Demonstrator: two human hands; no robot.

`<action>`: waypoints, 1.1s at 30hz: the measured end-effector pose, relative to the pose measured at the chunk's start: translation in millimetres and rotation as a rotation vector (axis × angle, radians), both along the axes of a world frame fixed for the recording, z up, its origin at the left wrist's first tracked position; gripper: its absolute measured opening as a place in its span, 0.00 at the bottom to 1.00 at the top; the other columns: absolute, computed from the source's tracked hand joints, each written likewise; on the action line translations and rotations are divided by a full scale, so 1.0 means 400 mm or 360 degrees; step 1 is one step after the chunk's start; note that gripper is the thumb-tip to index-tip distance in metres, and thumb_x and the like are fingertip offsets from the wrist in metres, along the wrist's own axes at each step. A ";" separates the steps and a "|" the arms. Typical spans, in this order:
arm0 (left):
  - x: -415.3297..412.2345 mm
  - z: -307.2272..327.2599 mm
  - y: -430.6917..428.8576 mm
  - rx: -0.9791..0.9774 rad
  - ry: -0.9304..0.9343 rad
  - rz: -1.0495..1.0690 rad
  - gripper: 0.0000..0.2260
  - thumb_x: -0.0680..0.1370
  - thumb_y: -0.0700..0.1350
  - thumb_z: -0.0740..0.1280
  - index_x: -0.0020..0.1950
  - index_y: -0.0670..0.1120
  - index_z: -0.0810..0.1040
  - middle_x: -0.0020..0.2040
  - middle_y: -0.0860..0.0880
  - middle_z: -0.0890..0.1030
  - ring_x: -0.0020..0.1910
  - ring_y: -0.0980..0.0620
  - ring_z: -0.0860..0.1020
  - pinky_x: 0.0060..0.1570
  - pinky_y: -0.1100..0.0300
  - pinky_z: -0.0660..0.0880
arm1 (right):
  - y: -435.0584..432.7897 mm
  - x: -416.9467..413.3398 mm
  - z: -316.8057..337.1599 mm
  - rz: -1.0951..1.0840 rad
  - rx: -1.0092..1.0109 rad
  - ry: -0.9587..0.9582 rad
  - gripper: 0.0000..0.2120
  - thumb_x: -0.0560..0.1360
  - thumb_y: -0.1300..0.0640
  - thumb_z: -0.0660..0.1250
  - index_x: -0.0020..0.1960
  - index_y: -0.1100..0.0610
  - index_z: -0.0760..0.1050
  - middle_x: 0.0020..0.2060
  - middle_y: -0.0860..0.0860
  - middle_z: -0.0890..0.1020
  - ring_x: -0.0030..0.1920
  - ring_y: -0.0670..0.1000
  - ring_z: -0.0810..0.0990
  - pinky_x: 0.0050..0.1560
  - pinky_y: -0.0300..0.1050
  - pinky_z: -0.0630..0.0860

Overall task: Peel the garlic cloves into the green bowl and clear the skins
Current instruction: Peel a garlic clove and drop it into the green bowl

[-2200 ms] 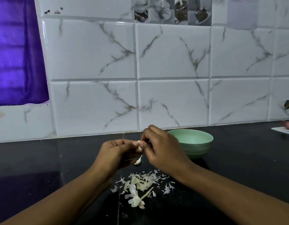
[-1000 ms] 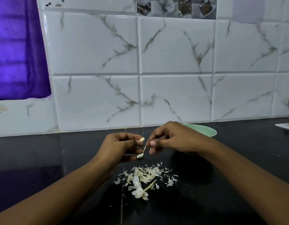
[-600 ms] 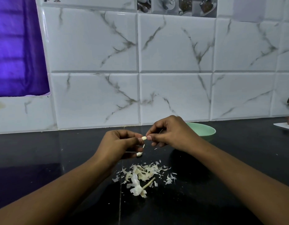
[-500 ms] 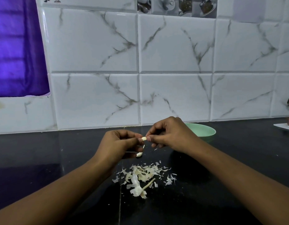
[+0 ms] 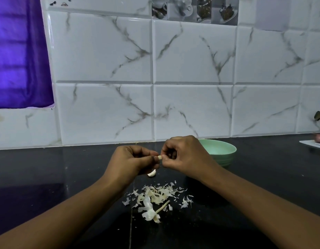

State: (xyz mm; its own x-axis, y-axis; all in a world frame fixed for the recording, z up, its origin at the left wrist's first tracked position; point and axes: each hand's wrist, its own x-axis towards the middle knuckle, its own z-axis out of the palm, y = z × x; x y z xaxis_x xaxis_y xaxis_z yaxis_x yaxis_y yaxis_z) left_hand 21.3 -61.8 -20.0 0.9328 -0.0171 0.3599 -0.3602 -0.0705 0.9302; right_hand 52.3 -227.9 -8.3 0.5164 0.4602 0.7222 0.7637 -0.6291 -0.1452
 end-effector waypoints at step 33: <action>0.005 0.001 0.004 -0.0027 0.0039 -0.0052 0.04 0.74 0.35 0.69 0.47 0.40 0.83 0.39 0.43 0.85 0.37 0.52 0.84 0.33 0.65 0.77 | -0.013 0.008 0.013 0.0339 0.0585 0.1056 0.04 0.69 0.60 0.75 0.41 0.57 0.80 0.32 0.49 0.81 0.32 0.44 0.79 0.33 0.41 0.78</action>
State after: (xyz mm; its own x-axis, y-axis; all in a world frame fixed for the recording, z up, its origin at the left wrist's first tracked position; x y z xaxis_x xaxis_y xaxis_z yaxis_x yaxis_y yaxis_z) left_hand 23.3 -60.2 -19.6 0.9405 -0.0414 0.3372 -0.3388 -0.0432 0.9399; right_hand 55.7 -233.1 -2.9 0.8205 0.3892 0.4187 0.5431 -0.3023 -0.7834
